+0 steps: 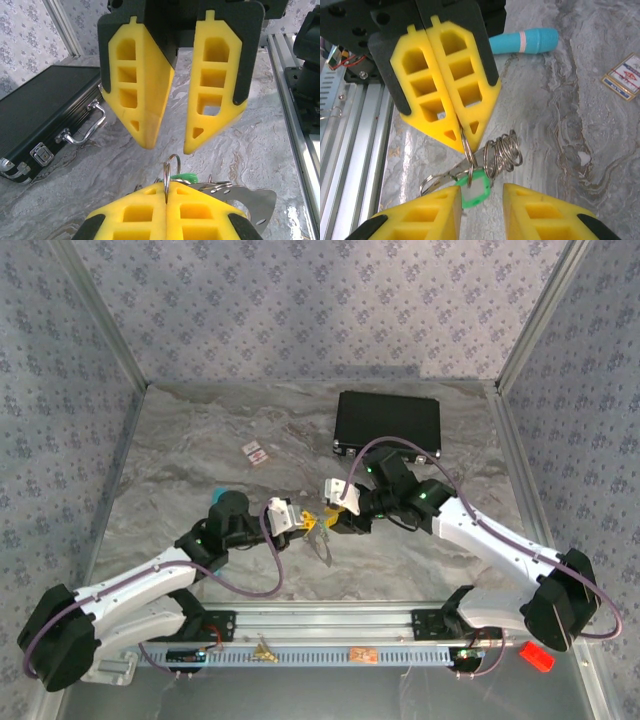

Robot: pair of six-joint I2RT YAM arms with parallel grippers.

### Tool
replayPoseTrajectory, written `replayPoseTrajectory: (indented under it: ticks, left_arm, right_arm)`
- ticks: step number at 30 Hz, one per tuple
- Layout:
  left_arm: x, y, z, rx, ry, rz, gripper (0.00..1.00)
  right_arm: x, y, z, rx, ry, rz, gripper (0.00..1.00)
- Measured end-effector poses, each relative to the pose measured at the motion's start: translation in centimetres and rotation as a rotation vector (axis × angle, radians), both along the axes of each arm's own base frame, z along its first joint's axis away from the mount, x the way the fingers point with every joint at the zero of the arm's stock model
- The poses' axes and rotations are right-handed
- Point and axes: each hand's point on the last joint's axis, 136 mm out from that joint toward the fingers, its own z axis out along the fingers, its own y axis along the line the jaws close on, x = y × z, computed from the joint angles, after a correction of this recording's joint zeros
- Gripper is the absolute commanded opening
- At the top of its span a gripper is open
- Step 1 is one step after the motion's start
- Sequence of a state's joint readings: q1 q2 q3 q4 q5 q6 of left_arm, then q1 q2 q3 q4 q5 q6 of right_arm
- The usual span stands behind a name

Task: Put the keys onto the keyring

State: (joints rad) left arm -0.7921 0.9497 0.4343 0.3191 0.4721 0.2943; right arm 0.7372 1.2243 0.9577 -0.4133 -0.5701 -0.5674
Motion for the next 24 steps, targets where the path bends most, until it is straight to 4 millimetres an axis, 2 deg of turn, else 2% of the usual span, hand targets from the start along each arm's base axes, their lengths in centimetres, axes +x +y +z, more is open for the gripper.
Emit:
replayPoseTrajectory:
  ticks: [11, 17, 24]
  left_arm:
    - [0.1, -0.1, 0.4, -0.013, -0.013, 0.001, 0.00]
    - [0.2, -0.1, 0.5, -0.015, -0.016, 0.005, 0.00]
    - [0.2, -0.1, 0.5, -0.015, -0.016, 0.004, 0.00]
  right_arm:
    - [0.0, 0.4, 0.0, 0.017, 0.017, 0.008, 0.16]
    - [-0.1, 0.4, -0.2, 0.010, 0.024, 0.008, 0.04]
    - [0.1, 0.3, -1.2, -0.018, 0.048, 0.000, 0.01]
